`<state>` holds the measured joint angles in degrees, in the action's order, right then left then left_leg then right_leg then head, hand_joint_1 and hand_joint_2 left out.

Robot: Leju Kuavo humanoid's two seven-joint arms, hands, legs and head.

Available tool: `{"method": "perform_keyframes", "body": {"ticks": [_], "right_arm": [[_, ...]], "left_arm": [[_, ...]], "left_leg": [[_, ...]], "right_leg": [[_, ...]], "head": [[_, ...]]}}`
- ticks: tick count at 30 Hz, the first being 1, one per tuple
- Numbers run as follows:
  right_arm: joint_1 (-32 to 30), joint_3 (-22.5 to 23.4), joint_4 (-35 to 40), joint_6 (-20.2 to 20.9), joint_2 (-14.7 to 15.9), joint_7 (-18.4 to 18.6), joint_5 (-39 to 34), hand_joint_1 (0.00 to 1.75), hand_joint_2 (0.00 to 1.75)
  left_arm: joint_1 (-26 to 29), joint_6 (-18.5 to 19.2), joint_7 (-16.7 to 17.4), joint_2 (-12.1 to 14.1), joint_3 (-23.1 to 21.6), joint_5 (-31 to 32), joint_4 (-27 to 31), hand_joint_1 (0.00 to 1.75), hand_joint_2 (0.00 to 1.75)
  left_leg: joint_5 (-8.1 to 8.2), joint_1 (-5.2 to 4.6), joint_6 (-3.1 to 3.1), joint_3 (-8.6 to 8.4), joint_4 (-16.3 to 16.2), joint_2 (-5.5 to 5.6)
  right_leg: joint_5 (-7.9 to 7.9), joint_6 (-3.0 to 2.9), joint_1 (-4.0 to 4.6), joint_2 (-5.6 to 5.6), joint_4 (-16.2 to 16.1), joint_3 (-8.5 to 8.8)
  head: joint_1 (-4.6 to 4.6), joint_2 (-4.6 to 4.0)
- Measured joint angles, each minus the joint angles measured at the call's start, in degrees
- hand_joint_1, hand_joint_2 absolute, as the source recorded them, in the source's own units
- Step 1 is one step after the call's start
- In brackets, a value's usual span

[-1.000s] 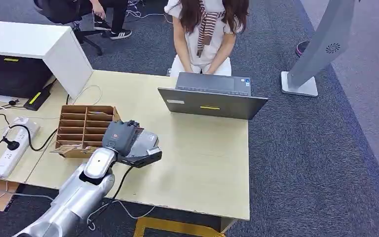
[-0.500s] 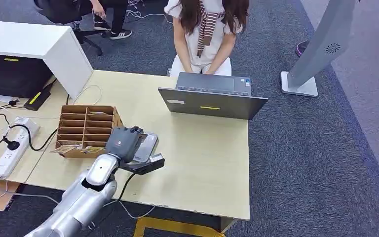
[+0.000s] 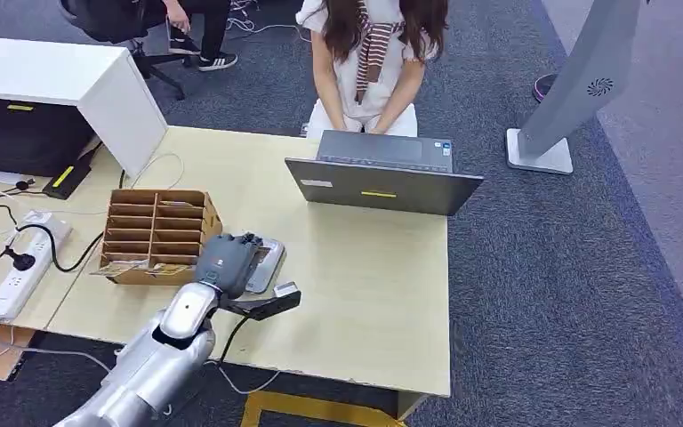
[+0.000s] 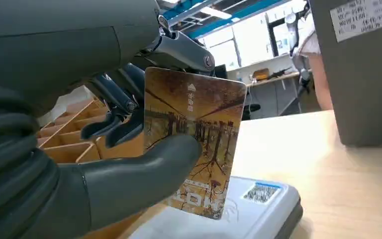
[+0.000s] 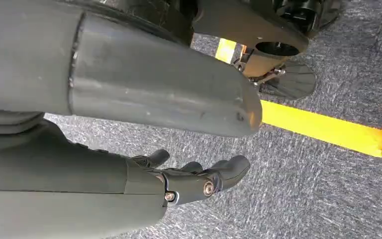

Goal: Pass the card to the sensor for recognition and then transmit it.

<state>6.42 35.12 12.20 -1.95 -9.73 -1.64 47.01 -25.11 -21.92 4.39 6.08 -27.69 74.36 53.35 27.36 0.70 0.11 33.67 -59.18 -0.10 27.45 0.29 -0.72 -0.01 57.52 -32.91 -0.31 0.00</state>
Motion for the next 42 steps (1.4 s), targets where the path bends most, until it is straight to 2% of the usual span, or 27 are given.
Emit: {"method": "perform_keyframes", "body": {"ticks": [5,17,24,28,33,42], "right_arm": [[0.0,-0.3,0.0,0.1,-0.1,0.2,0.0,0.00,0.00],[0.1,-0.3,0.0,0.8,-0.1,0.2,0.1,0.00,0.00],[0.0,-0.3,0.0,0.6,-0.1,0.1,0.1,0.00,0.00],[0.1,-0.3,0.0,0.7,-0.1,0.0,0.1,0.00,0.00],[0.2,-0.3,0.0,0.9,-0.1,-0.1,0.1,0.00,0.00],[0.2,-0.3,0.0,1.6,-0.1,-0.3,0.0,0.00,0.00]], "left_arm": [[-0.2,0.3,1.1,-0.5,0.0,0.1,-1.7,1.75,1.75],[-1.3,1.6,0.5,-0.5,0.0,-1.7,-3.6,1.75,1.75],[-1.8,-5.9,0.5,0.3,0.3,0.0,-1.9,1.75,1.75],[-5.1,-7.9,0.5,1.7,0.8,1.9,1.3,1.75,1.75],[-10.3,-12.8,-0.3,3.8,2.6,4.4,3.6,1.75,1.75],[-18.8,-10.3,-1.0,6.6,5.3,6.9,2.9,1.75,1.75]], "left_leg": [[0.00,0.00,0.00,-0.02,0.0,0.03],[-0.02,0.00,0.01,-0.17,0.0,0.04],[-0.05,0.01,-0.02,-0.17,0.0,0.03],[-0.05,0.01,-0.02,-0.16,0.0,0.05],[-0.06,0.02,-0.03,-0.16,0.0,0.05],[-0.07,0.02,-0.04,-0.16,0.0,0.05]], "right_leg": [[0.00,0.00,0.00,0.03,0.0,0.02],[0.00,0.00,0.00,0.06,0.0,0.19],[-0.05,-0.05,0.01,0.05,0.0,0.16],[-0.05,-0.05,0.01,0.07,0.0,0.17],[-0.05,-0.05,0.02,0.07,0.1,0.17],[-0.05,-0.05,0.02,0.07,0.1,0.16]], "head": [[0.02,0.00],[0.02,0.00],[0.02,0.00],[0.02,-0.02],[0.02,0.00],[0.02,0.00]]}}
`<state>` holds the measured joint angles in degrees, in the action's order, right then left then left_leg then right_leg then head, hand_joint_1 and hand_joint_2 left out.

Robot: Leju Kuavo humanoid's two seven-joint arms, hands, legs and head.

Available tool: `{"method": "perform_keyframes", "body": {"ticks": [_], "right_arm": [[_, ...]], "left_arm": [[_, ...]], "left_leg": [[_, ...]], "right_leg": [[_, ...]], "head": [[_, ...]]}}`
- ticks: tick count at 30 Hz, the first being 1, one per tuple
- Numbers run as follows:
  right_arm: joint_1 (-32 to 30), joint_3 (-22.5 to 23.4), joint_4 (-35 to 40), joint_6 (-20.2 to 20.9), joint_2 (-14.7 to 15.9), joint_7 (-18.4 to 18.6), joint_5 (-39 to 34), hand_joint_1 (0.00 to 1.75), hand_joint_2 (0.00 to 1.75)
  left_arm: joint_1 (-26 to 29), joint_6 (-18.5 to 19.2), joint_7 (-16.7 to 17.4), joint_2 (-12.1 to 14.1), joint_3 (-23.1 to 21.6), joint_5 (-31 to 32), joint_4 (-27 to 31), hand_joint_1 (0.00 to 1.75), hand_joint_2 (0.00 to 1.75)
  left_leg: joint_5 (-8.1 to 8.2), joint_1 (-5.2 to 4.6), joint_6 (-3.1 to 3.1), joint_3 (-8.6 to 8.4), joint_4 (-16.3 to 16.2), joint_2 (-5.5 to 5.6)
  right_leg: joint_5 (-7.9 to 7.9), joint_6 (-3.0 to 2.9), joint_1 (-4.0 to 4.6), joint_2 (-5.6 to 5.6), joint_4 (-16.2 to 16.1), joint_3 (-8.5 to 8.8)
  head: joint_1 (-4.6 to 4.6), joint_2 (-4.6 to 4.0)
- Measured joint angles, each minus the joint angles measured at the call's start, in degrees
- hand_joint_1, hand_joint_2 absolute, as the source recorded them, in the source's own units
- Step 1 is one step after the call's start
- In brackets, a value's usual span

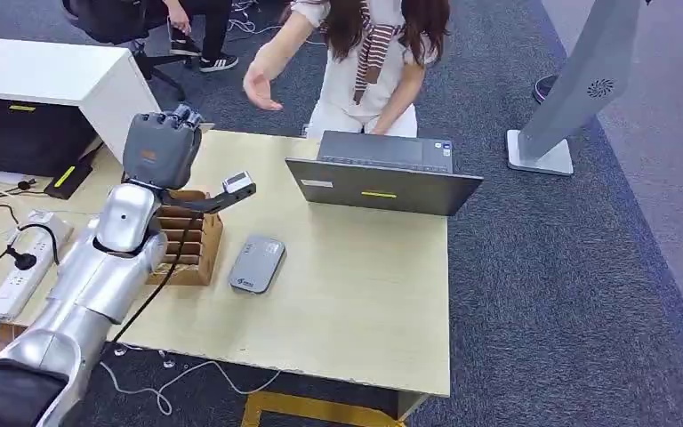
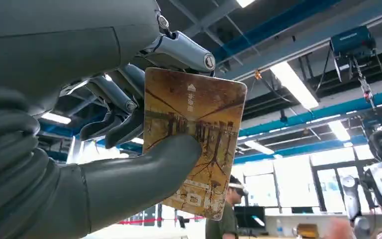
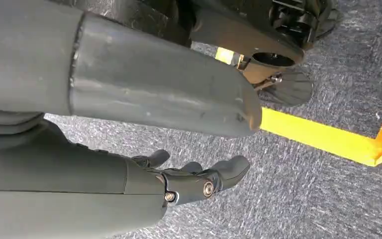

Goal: Pass the card to the sensor for recognition and then transmit it.

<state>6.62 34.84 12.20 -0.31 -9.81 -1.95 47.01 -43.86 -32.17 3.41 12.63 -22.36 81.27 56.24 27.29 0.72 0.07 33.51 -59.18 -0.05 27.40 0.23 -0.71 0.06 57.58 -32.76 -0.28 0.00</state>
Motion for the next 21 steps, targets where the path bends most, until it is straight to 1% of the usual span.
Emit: {"method": "perform_keyframes", "body": {"ticks": [6,21], "right_arm": [[0.0,0.0,0.0,0.1,0.0,0.0,0.0,0.00,0.00],[-0.1,0.0,0.0,0.1,0.0,0.1,0.2,0.00,0.00]], "left_arm": [[-2.3,0.9,0.0,0.2,0.2,1.2,-1.3,1.75,1.75],[-2.6,1.9,0.7,0.1,0.1,1.5,-2.6,1.75,1.75]], "left_leg": [[0.00,-0.01,0.00,0.00,0.0,-0.01],[0.00,-0.01,0.00,0.00,0.0,-0.03]], "right_leg": [[0.00,0.00,-0.01,-0.03,0.0,-0.01],[0.00,0.00,0.00,-0.06,0.0,-0.04]], "head": [[0.00,0.00],[0.00,0.00]]}}
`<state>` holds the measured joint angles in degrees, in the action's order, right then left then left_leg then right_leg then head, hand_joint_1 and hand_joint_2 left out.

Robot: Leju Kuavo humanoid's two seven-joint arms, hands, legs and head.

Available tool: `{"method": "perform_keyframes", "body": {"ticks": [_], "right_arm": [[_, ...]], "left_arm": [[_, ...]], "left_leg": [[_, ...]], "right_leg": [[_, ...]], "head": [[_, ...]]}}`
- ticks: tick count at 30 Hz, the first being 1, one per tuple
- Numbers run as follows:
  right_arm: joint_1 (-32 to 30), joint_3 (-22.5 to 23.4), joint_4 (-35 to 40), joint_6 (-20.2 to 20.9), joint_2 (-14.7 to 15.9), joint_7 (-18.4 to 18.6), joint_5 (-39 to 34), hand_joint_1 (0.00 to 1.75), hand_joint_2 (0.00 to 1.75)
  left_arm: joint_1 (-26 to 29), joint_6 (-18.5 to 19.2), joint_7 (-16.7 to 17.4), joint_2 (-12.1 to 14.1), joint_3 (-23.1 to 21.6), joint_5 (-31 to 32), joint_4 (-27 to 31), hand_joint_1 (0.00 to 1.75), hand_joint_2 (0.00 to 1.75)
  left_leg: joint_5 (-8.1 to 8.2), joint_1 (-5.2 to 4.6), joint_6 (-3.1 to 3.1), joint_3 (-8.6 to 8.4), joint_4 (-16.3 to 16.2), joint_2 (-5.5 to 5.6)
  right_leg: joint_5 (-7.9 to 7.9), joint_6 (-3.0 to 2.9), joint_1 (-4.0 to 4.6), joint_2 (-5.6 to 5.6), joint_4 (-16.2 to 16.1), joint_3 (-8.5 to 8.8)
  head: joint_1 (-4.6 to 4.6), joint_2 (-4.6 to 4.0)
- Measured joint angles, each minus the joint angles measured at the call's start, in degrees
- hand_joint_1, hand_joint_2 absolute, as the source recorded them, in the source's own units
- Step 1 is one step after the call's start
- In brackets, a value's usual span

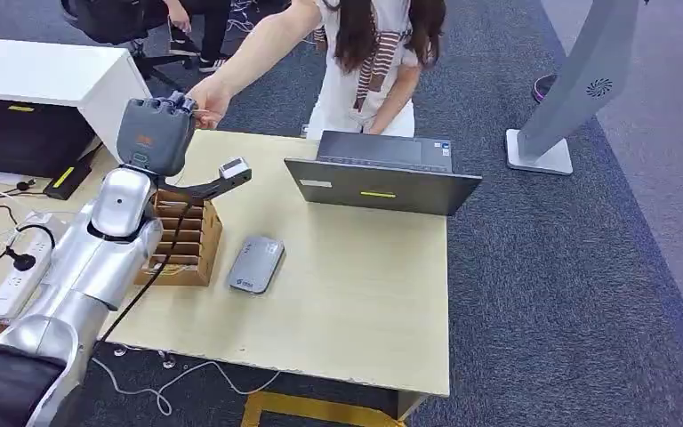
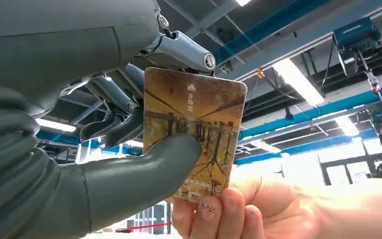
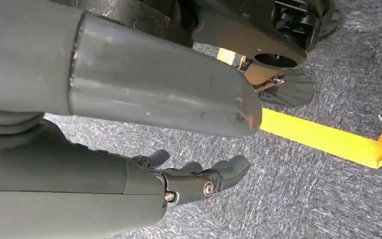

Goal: Pass the card to the sensor for recognition and then transmit it.

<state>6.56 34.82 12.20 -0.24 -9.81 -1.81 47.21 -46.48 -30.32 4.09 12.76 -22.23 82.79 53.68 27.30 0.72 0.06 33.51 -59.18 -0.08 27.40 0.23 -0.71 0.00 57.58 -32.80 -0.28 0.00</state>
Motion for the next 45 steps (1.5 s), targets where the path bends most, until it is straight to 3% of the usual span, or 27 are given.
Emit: {"method": "perform_keyframes", "body": {"ticks": [2,3,11,14,22,26,30,38,45], "right_arm": [[0.0,0.0,0.0,0.0,0.0,0.0,0.0,0.00,0.00],[0.0,0.0,0.0,0.0,0.0,0.0,0.0,0.00,0.00],[0.0,0.0,0.0,0.0,0.0,0.0,0.0,0.00,0.00],[-0.1,0.0,0.0,-0.2,0.0,0.0,0.0,0.00,0.00],[-0.7,0.0,0.0,-1.2,0.1,-0.4,-0.6,0.00,0.00],[-1.7,0.4,0.0,-1.8,0.2,-1.4,-1.6,0.00,0.00],[-2.3,0.7,0.0,-2.0,0.4,-1.8,-1.8,0.00,0.00],[-3.5,2.4,-0.1,-2.8,0.6,-2.2,-3.4,0.00,0.00],[-3.6,3.1,-0.1,-2.8,0.7,-2.3,-3.4,0.00,0.00]], "left_arm": [[0.0,0.0,0.0,0.0,0.0,0.0,-0.2,1.69,1.75],[0.0,0.0,0.0,0.0,0.0,0.0,-0.2,0.00,1.75],[0.7,-0.3,0.8,-0.9,0.0,-2.4,-0.3,0.00,1.75],[2.7,-0.8,0.6,-1.6,0.0,-4.2,2.3,0.00,1.75],[11.4,-0.7,-0.9,-2.3,0.0,-10.5,15.1,0.00,1.75],[20.2,0.4,-1.2,-1.3,0.0,-13.1,25.2,0.00,1.75],[25.3,0.7,-1.2,-0.1,0.0,-13.4,31.1,0.00,1.75],[36.7,11.3,1.7,4.2,0.0,-15.8,39.8,0.00,1.75],[39.7,12.7,2.0,6.1,0.0,-16.2,42.2,0.00,1.75]], "left_leg": [[0.00,0.00,0.00,0.00,0.0,0.00],[0.00,0.00,0.00,0.00,0.0,-0.01],[0.00,-0.01,0.00,0.01,0.0,0.01],[0.00,-0.01,0.00,0.01,0.0,-0.01],[0.03,-0.02,0.01,0.03,0.0,-0.03],[0.07,-0.01,0.02,0.03,0.0,-0.09],[0.07,0.00,0.02,0.11,0.0,-0.05],[0.07,-0.01,0.02,0.06,0.1,-0.15],[0.06,-0.01,0.02,0.08,0.1,-0.12]], "right_leg": [[0.00,0.00,0.00,0.00,0.0,0.00],[0.00,0.00,0.00,-0.01,0.0,0.00],[0.00,0.00,-0.01,0.01,0.0,0.00],[0.00,0.00,-0.01,-0.01,0.0,-0.01],[0.01,0.00,-0.01,-0.02,0.0,-0.01],[0.05,-0.01,-0.01,-0.08,0.0,-0.06],[0.08,0.02,-0.01,-0.01,0.0,-0.12],[0.08,0.01,-0.01,-0.11,0.0,-0.11],[0.08,0.02,-0.01,-0.08,0.0,-0.11]], "head": [[-0.02,0.00],[0.00,0.00],[0.00,0.00],[-0.02,0.00],[0.00,0.00],[0.02,-0.02],[-0.02,0.00],[0.00,-0.02],[-0.02,0.00]]}}
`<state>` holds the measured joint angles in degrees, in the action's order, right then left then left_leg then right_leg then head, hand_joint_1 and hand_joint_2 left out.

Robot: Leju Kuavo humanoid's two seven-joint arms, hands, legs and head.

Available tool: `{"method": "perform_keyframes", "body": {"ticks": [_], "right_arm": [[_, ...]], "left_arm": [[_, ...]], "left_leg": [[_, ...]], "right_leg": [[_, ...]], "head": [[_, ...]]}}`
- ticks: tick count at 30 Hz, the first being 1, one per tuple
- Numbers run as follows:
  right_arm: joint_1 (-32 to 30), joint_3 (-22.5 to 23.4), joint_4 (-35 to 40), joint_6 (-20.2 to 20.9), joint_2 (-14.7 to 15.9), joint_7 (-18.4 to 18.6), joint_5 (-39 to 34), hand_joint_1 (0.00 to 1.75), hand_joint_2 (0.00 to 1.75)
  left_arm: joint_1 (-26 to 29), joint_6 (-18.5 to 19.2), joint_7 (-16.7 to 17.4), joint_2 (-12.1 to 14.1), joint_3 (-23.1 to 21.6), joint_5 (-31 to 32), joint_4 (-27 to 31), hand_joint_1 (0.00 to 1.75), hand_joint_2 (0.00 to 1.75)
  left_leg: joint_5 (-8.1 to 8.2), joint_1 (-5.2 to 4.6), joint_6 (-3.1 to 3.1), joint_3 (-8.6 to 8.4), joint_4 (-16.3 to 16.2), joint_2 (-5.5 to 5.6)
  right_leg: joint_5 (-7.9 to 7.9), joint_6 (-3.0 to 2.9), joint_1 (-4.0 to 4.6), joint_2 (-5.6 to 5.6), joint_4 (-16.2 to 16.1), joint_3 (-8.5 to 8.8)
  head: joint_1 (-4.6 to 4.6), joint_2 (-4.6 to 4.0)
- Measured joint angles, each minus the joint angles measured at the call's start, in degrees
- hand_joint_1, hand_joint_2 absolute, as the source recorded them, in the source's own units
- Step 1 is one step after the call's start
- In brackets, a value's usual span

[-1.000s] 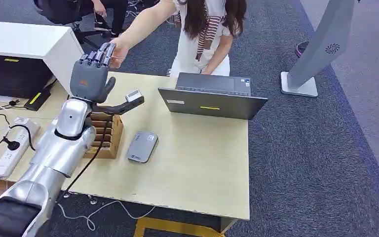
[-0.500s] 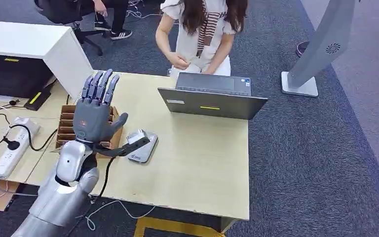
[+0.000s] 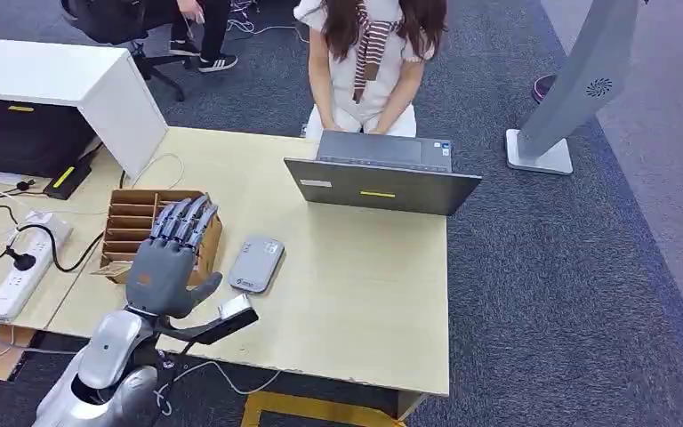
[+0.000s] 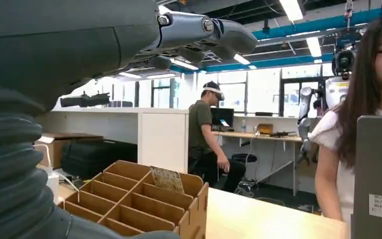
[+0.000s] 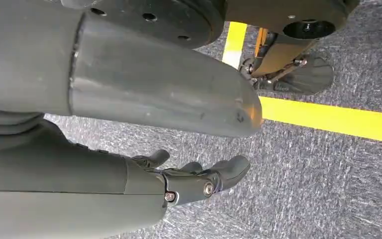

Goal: Pass the card to the sensor for recognition and then transmit it.

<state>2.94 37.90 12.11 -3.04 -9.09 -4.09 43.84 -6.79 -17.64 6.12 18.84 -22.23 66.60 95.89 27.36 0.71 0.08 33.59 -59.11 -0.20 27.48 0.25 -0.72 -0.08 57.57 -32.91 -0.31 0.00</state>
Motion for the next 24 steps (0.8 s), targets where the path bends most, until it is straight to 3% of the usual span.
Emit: {"method": "perform_keyframes", "body": {"ticks": [3,9,17,24], "right_arm": [[0.0,0.2,0.0,0.0,0.0,0.0,0.0,0.00,0.00],[0.0,0.6,0.0,0.0,0.0,-0.2,0.0,0.00,0.00],[0.0,0.8,0.0,0.0,0.2,-0.3,0.6,0.00,0.00],[0.0,0.8,0.0,0.7,0.2,0.0,1.6,0.00,0.00]], "left_arm": [[0.4,0.1,0.0,0.3,0.0,-0.1,0.5,0.00,1.75],[1.4,8.1,1.7,1.1,0.2,-2.2,0.6,0.00,1.75],[3.1,8.0,2.9,1.1,1.4,-2.4,0.0,0.00,1.75],[4.0,7.3,3.5,0.8,5.6,-1.9,-3.1,0.00,1.75]], "left_leg": [[0.00,0.00,0.00,-0.01,0.0,0.00],[0.00,0.00,0.00,-0.02,0.0,0.00],[0.00,0.00,0.00,0.00,0.0,0.01],[-0.01,0.01,-0.01,-0.01,0.0,0.01]], "right_leg": [[-0.01,-0.01,0.00,0.00,0.0,0.01],[-0.03,-0.04,0.00,-0.01,0.0,0.01],[-0.02,-0.04,0.00,0.00,0.0,0.00],[-0.03,-0.05,0.01,0.00,0.0,0.01]], "head": [[0.02,0.00],[0.02,0.00],[0.02,0.00],[0.02,0.00]]}}
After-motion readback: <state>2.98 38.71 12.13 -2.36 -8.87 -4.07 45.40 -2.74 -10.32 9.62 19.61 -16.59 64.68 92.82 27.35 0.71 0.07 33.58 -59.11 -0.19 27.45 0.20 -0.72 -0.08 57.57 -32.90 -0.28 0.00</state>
